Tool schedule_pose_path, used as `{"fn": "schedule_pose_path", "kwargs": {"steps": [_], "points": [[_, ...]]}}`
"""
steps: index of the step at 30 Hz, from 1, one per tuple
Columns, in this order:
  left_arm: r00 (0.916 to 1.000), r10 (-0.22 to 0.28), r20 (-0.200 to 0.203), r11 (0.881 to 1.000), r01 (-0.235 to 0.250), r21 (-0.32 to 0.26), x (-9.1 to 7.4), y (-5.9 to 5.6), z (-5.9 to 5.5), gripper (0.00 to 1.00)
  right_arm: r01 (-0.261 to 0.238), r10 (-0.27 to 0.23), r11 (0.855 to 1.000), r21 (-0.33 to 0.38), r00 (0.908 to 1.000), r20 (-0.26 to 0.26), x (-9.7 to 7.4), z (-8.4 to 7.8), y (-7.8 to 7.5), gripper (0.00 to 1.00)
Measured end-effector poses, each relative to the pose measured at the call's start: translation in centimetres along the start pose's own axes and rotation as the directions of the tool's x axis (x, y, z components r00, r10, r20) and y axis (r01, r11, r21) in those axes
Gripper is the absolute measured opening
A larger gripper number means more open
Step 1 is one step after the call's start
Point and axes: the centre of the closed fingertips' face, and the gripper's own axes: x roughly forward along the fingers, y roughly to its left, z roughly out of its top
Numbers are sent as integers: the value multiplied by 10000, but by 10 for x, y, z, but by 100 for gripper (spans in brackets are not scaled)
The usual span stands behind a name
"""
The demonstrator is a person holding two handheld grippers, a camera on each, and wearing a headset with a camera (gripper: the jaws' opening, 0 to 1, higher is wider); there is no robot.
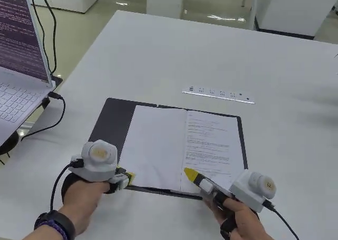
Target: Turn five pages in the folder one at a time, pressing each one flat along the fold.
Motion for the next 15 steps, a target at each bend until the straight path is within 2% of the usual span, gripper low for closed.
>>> {"fn": "schedule_pose_path", "kwargs": {"steps": [7, 10, 12, 15], "points": [[9993, -105, 362, 9999, 101, 102, -15, -5, 11, 22, 194, -202, 9980, -595, 9997, -123, -17, 10, -1, 31], [9989, -145, 453, 9995, 132, 283, -22, -7, 13, 24, 360, -457, 9864, -1601, 9973, -570, -28, 8, -6, 33], [9986, -168, 496, 9993, 151, 345, -26, -8, 13, 25, 381, -551, 9827, -1812, 9945, -895, -35, 4, -7, 34], [9980, -255, 580, 9986, 228, 473, -35, -10, 12, 27, 380, -587, 9777, -2064, 9937, -951, -44, 5, -7, 38]]}}
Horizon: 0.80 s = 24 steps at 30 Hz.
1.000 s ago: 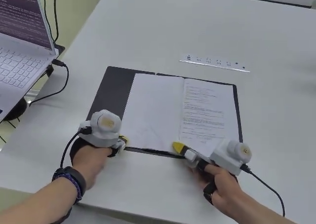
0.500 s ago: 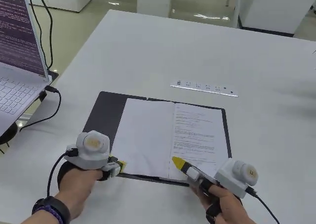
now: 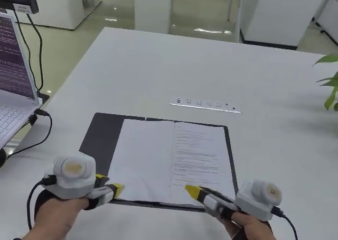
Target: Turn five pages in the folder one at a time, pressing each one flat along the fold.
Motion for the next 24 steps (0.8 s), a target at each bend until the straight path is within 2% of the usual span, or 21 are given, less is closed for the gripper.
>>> {"fn": "schedule_pose_path", "kwargs": {"steps": [7, 12, 18, 24], "points": [[10000, -46, -73, 9986, 49, 530, -16, -3, -5, 32, 349, -349, 9960, -827, 9994, 16, -23, 1, -6, 41], [10000, -6, -10, 9978, 7, 666, -25, -3, -6, 36, 640, -682, 9827, -1737, 9975, -179, -40, -6, -8, 44], [9998, 25, 178, 9977, -37, 675, -39, -5, -4, 38, 876, -915, 9712, -2215, 9958, -72, -55, -7, -7, 45], [9998, 165, 145, 9935, -180, 1127, -49, -11, -7, 42, 1085, -1131, 9581, -2651, 9936, -24, -63, -12, -1, 47]]}}
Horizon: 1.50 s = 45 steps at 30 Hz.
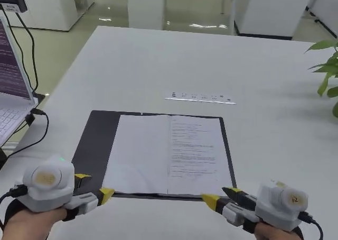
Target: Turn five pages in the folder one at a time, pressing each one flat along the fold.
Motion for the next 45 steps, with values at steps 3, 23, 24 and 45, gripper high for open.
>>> {"fn": "schedule_pose_path", "kwargs": {"steps": [3, 23, 24, 45], "points": [[10000, 67, -28, 9999, -67, 96, -4, -4, -3, 45, -45, 26, 9984, -572, 9995, -323, 0, -5, 6, 51], [9995, 189, 257, 9995, -196, 235, -18, -14, -10, 65, -191, 71, 9912, -1310, 9958, -914, -15, -18, 19, 64], [9996, 149, 229, 9995, -155, 275, -16, -16, -10, 65, -151, 37, 9916, -1281, 9961, -885, -16, -18, 18, 63], [9941, -919, -569, 9887, 979, 1136, 18, -47, -2, 68, 191, -331, 9943, -1048, 9904, -1342, -27, -33, 8, 67]]}}
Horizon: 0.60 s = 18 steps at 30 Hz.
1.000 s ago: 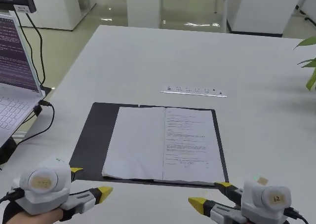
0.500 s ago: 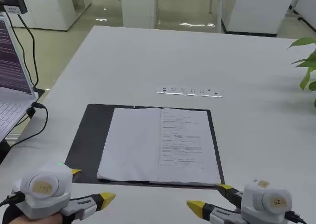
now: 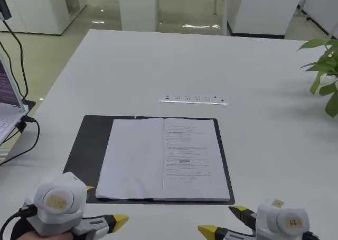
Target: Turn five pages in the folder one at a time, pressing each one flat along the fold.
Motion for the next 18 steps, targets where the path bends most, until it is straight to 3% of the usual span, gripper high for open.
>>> {"fn": "schedule_pose_path", "kwargs": {"steps": [5, 9, 18], "points": [[9991, -435, 13, 9988, 434, 207, 9, -8, 6, 66, 103, -102, 9999, 29, 9998, -146, -3, -2, -3, 67], [9973, -692, -242, 9960, 704, 553, 18, -12, 5, 67, 223, -222, 9995, 243, 9997, -43, -5, -1, -7, 69], [9910, -1324, -192, 9894, 1333, 570, 39, -23, 20, 65, 568, -560, 9981, 227, 9979, -316, -7, -7, -10, 73]]}}
